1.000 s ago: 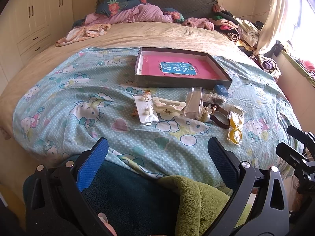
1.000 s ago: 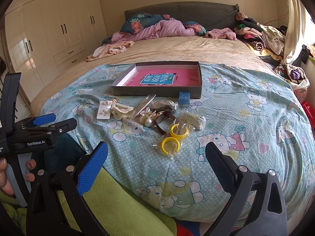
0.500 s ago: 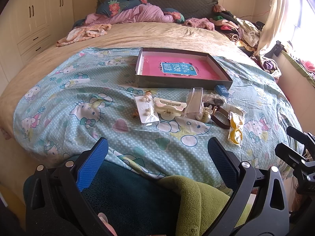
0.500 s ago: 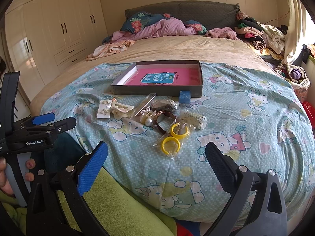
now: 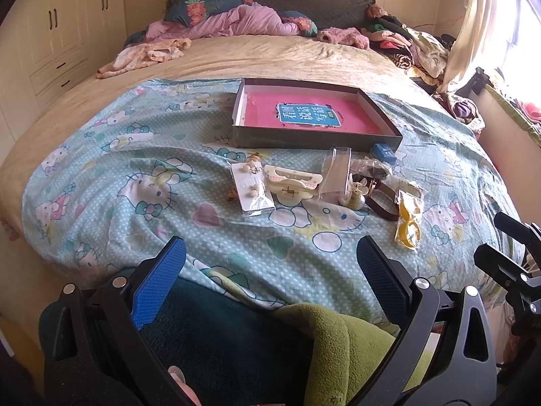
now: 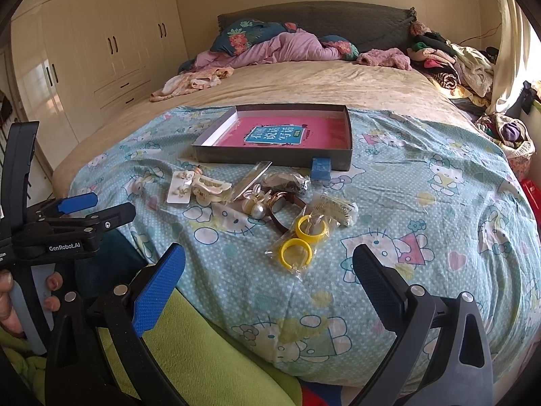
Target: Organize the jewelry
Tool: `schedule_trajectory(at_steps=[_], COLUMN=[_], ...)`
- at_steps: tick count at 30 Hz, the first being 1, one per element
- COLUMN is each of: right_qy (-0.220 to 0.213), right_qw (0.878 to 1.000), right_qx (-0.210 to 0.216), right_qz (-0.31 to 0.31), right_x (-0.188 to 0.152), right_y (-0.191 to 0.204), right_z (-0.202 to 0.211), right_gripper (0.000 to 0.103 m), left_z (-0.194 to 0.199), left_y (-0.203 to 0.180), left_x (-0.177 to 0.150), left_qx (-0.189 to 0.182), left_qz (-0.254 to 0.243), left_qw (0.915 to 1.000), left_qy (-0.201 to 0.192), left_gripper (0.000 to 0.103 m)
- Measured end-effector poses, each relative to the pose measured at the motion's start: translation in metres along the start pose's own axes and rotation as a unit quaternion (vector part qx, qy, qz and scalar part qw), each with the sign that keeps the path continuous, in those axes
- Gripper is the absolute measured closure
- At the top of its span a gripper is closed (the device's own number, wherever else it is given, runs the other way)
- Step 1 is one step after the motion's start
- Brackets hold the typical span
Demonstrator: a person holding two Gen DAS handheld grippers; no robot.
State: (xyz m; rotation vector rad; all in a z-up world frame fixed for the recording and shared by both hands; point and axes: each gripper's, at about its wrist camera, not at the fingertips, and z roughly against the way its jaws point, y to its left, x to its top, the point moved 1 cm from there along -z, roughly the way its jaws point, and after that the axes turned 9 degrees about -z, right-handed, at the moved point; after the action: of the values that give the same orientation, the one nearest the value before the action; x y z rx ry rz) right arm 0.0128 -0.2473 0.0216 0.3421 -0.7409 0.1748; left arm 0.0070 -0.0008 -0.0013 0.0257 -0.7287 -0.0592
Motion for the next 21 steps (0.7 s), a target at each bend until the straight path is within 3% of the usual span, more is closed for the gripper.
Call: schedule_trajectory(at_steps=[11,21], right_qy=[0.013,0.017], right_qw=[1.000,1.000], right_qx=[0.012,0.013], right_qz=[0.000,0.004], right_x=[0.012,0.044], right_y=[-0.003,-0.011], right_z=[-0.018,-0.049], right_gripper=[0.004,0.004], left_z=[-0.026,-0.056], left_y=[0.008,0.046], left_x=[0.004,0.010], left_qx=[0.004,0.008], left_qz=[0.011,0.054], left_qw=[0.9998,0.9977], left_qy=[0.016,0.040], left_gripper=[0.009,0.009])
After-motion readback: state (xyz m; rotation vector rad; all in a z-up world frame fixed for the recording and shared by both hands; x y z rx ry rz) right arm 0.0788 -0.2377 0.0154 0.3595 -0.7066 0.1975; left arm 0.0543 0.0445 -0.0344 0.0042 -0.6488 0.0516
